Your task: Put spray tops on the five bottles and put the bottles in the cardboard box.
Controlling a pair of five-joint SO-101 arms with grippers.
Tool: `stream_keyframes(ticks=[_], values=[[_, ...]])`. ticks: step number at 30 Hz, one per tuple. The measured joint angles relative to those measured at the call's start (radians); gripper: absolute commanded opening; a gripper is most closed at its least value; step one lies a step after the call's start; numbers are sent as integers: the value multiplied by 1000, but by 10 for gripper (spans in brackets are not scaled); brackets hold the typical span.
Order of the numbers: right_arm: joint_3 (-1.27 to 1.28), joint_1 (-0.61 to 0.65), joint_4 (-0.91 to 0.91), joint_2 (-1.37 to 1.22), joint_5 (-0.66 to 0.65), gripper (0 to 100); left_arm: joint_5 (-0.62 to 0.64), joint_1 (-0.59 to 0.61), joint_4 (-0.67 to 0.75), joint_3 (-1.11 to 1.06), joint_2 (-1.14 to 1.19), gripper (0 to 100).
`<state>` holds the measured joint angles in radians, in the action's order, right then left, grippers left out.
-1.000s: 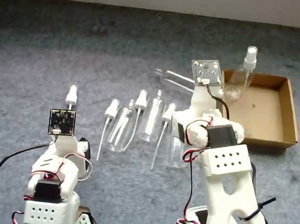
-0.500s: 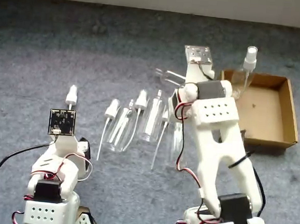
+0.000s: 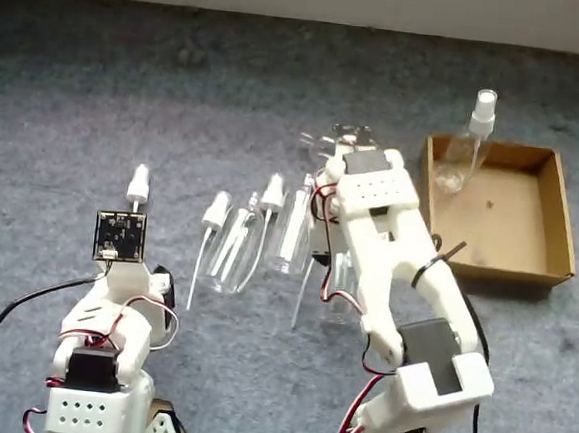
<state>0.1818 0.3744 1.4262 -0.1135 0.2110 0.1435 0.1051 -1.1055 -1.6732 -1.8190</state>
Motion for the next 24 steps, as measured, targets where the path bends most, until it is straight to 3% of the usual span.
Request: stream_keyframes(ticks=[13,20,24], values=[[-15,-11,-121,-173,37,311,0,0,0,0,0,7],[-15,-75,-126,-186,38,136,0,0,0,0,0,7],[-17,-97,-126,-186,38,132,0,0,0,0,0,7]])
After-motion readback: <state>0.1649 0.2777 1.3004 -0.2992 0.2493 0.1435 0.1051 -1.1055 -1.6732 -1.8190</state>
